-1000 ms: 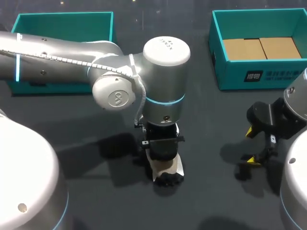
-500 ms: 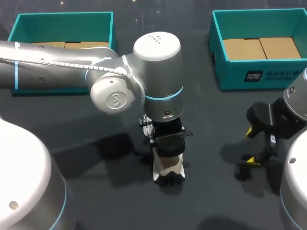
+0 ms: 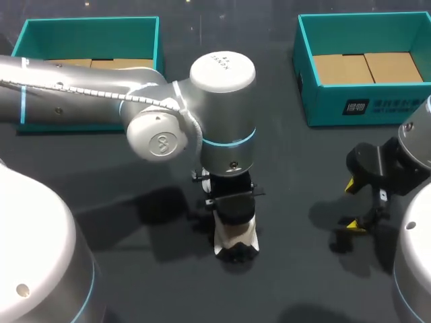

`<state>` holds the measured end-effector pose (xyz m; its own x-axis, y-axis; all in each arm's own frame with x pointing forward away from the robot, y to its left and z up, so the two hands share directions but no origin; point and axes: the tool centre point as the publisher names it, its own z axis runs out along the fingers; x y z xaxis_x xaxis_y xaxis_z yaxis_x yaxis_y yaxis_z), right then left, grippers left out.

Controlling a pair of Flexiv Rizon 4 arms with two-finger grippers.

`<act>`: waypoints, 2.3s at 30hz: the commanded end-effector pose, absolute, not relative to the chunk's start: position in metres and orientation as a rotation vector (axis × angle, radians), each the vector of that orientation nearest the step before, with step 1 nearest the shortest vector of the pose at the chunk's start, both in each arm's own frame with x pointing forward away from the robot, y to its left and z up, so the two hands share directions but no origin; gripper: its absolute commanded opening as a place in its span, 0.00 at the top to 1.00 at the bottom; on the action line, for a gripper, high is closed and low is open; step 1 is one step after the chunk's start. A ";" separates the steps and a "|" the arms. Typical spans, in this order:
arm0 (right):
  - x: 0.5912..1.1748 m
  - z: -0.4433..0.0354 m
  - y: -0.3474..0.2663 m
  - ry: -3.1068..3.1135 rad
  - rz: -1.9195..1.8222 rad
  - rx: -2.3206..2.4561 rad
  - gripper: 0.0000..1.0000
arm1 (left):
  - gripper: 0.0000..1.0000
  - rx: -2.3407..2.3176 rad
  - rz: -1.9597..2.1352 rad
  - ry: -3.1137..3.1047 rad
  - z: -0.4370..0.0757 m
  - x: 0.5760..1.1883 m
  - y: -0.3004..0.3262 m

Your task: Take the shoe out of the shoebox, open the shoe tongue, remove and reinsert the insole, then place the shoe into the shoebox

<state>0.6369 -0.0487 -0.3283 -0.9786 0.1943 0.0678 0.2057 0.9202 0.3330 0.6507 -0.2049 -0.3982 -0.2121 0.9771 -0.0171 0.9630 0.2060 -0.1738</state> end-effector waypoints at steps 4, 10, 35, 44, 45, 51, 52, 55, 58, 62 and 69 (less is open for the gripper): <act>0.634 -0.328 -0.049 -3.050 -0.534 -0.318 0.00 | 1.00 -1.885 0.182 -2.421 -0.403 0.665 -0.216; 0.634 -0.328 -0.049 -3.050 -0.534 -0.318 0.00 | 1.00 -1.931 0.251 -2.389 -0.378 0.659 -0.215; 0.634 -0.328 -0.049 -3.050 -0.534 -0.318 0.00 | 1.00 -1.831 -0.030 -2.309 -0.423 0.660 -0.208; 0.634 -0.328 -0.049 -3.050 -0.534 -0.318 0.00 | 1.00 -1.921 0.135 -2.418 -0.377 0.660 -0.210; 0.634 -0.328 -0.049 -3.050 -0.534 -0.318 0.00 | 1.00 -1.936 0.149 -2.427 -0.370 0.660 -0.210; 0.634 -0.328 -0.049 -3.050 -0.534 -0.318 0.00 | 1.00 -1.998 0.171 -2.531 -0.345 0.660 -0.208; 0.634 -0.328 -0.049 -3.050 -0.534 -0.318 0.00 | 1.00 -2.006 0.173 -2.548 -0.341 0.661 -0.208; 0.634 -0.328 -0.049 -3.050 -0.534 -0.318 0.00 | 1.00 -2.020 0.152 -2.583 -0.335 0.664 -0.210; 0.634 -0.328 -0.049 -3.050 -0.534 -0.318 0.00 | 1.00 -2.020 0.136 -2.597 -0.333 0.671 -0.213; 0.634 -0.328 -0.049 -3.050 -0.534 -0.318 0.00 | 1.00 -2.015 0.106 -2.621 -0.331 0.678 -0.213; 0.634 -0.328 -0.049 -3.050 -0.534 -0.318 0.00 | 0.92 -1.978 0.065 -2.622 -0.339 0.692 -0.217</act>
<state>0.6369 -0.0487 -0.3284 -0.9786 0.1942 0.0679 0.2057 0.9202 0.3331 0.6872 -0.2092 -0.3329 -0.2670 0.9513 -0.1544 0.9584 0.2788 0.0608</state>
